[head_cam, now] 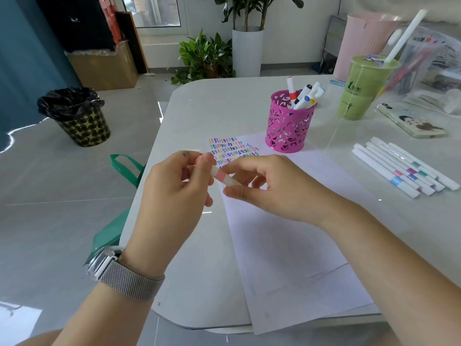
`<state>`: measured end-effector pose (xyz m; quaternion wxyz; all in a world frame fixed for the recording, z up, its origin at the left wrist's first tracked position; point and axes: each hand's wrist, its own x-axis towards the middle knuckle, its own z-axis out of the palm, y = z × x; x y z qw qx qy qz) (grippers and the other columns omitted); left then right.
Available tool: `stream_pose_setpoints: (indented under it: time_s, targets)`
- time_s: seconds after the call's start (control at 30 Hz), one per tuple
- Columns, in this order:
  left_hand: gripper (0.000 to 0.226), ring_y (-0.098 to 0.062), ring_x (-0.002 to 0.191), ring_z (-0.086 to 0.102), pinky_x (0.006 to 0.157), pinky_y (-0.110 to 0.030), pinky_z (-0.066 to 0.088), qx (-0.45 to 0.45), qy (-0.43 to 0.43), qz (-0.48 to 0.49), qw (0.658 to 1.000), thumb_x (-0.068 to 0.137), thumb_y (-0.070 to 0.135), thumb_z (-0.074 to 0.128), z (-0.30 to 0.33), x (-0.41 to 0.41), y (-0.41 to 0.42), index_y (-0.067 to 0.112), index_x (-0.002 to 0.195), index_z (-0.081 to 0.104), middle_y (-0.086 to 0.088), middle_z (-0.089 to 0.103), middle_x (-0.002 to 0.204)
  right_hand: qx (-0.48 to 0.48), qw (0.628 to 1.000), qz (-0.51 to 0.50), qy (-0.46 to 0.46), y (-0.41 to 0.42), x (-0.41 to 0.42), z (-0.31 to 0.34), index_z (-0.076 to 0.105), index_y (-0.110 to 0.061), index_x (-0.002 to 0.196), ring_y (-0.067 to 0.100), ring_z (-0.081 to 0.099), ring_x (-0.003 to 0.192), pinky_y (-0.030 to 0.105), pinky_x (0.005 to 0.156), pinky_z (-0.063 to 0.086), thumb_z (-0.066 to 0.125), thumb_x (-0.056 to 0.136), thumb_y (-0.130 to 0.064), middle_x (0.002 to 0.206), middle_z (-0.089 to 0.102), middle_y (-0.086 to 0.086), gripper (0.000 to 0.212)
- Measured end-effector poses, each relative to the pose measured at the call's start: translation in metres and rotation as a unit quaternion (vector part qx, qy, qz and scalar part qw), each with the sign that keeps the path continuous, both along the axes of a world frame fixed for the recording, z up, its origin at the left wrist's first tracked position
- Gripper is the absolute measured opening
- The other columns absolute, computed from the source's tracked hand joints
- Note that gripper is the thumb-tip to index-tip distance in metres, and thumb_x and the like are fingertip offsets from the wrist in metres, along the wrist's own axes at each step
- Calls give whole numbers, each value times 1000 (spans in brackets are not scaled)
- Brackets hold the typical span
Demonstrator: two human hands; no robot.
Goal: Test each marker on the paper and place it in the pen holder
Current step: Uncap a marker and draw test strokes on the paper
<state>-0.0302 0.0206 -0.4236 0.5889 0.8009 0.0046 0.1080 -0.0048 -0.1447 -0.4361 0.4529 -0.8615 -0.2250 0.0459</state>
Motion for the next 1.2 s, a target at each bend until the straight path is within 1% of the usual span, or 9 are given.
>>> stream_pose_setpoints:
  time_s: [0.1, 0.2, 0.3, 0.4, 0.67, 0.77, 0.97, 1.07, 1.2]
  targets:
    - [19, -6, 40, 51, 43, -19, 38, 9, 4, -10, 1000, 93, 25, 50, 3, 0, 1, 20, 84, 67, 10, 62, 59, 25, 1000, 9, 9, 1, 0, 0, 57, -39, 120, 14, 65, 87, 27, 85, 50, 68, 88, -23, 90, 72, -6, 37]
    - [14, -5, 40, 53, 41, -17, 38, 37, 40, -19, 998, 92, 25, 50, 2, 1, 3, 25, 89, 64, 10, 68, 64, 51, 999, -5, -1, -4, 3, 4, 48, -41, 129, 21, 66, 77, 30, 74, 54, 68, 88, -16, 88, 72, -10, 52]
    - [15, -9, 56, 62, 53, -24, 47, 180, 47, -19, 982, 88, 30, 50, -5, -1, 5, 27, 98, 61, 10, 67, 74, 100, 993, -58, -15, -15, 12, 7, 44, -47, 120, 22, 70, 73, 47, 77, 57, 67, 87, -9, 84, 71, -4, 55]
    - [21, -15, 73, 61, 72, -36, 52, 288, 29, 0, 957, 85, 33, 50, -9, -5, 5, 28, 102, 60, 14, 63, 79, 169, 979, -97, -61, -29, 24, 11, 36, -43, 124, 21, 72, 76, 36, 77, 59, 60, 89, 3, 84, 68, 2, 63]
    - [17, -13, 73, 60, 73, -35, 51, 293, 30, -5, 956, 85, 33, 51, -9, -7, 0, 30, 98, 61, 17, 61, 78, 288, 845, -305, -330, -55, 53, 34, 32, -20, 126, 21, 71, 77, 36, 67, 60, 57, 89, -6, 99, 68, 10, 47]
    - [16, -13, 74, 60, 74, -33, 50, 300, 34, -8, 953, 85, 32, 51, -11, -7, -2, 30, 97, 62, 17, 61, 78, 258, 816, -354, -377, -62, 56, 32, 31, -17, 122, 16, 70, 75, 32, 69, 59, 55, 89, -6, 93, 67, 11, 42]
    - [16, -12, 73, 60, 73, -33, 50, 303, 32, -16, 952, 85, 32, 50, -11, -8, -5, 30, 97, 61, 18, 60, 78, 98, 847, -384, -353, -63, 61, 16, 49, -12, 118, -17, 61, 82, 5, 72, 42, 58, 89, -14, 88, 68, -5, 30]
    - [16, -12, 72, 60, 74, -33, 50, 303, 28, -15, 953, 85, 31, 50, -11, -9, -5, 29, 97, 61, 18, 60, 78, 31, 856, -369, -362, -64, 68, 10, 60, -13, 114, 14, 66, 93, 30, 90, 46, 53, 91, -18, 85, 63, -13, 25]
    - [17, -12, 72, 61, 74, -35, 51, 300, 26, -17, 953, 85, 30, 50, -12, -8, -5, 29, 97, 62, 18, 60, 78, -118, 860, -362, -340, -68, 75, 1, 62, -19, 126, 36, 52, 107, 25, 85, 24, 48, 94, -23, 109, 65, 3, 35]
